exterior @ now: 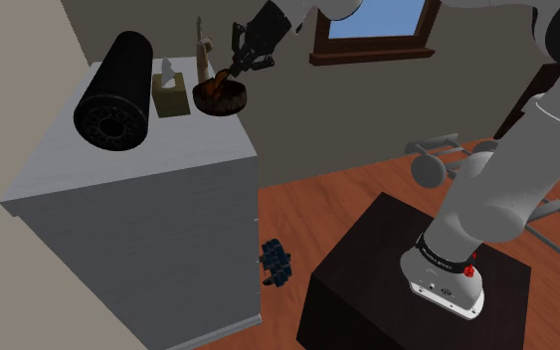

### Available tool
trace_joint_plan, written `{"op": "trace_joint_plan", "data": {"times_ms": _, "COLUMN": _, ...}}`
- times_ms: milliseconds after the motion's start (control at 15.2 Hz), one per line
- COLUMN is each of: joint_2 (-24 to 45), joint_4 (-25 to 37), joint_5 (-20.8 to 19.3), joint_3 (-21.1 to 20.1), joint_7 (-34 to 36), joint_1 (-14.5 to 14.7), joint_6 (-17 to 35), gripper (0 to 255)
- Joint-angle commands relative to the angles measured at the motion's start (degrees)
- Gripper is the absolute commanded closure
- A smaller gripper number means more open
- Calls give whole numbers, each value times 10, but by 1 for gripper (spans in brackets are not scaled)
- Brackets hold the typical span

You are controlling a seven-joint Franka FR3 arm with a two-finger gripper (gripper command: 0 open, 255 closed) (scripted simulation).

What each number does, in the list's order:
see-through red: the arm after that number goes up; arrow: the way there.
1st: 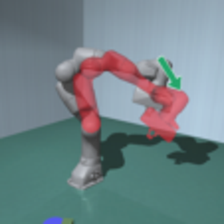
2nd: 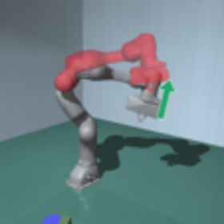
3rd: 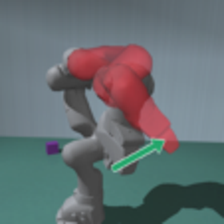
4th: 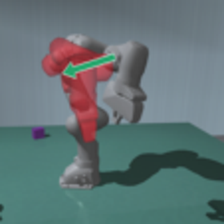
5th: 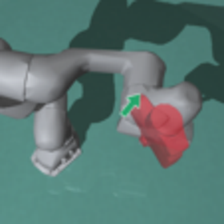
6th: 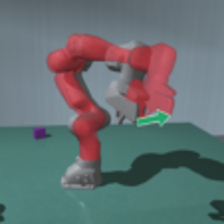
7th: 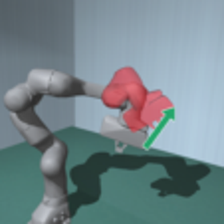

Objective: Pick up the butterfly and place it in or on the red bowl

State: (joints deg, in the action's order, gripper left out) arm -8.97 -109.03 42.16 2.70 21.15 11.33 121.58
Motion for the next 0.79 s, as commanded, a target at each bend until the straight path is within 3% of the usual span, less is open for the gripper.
{"op": "trace_joint_plan", "data": {"times_ms": 0, "joint_2": 0, "joint_4": 15, "joint_5": -6, "joint_3": 0, "joint_7": 10, "joint_1": -1, "joint_6": -12, "gripper": 255}}
{"op": "trace_joint_plan", "data": {"times_ms": 198, "joint_2": 18, "joint_4": 51, "joint_5": -9, "joint_3": 8, "joint_7": 13, "joint_1": -6, "joint_6": -34, "gripper": 255}}
{"op": "trace_joint_plan", "data": {"times_ms": 726, "joint_2": 177, "joint_4": 282, "joint_5": 11, "joint_3": 54, "joint_7": -7, "joint_1": -51, "joint_6": -148, "gripper": 255}}
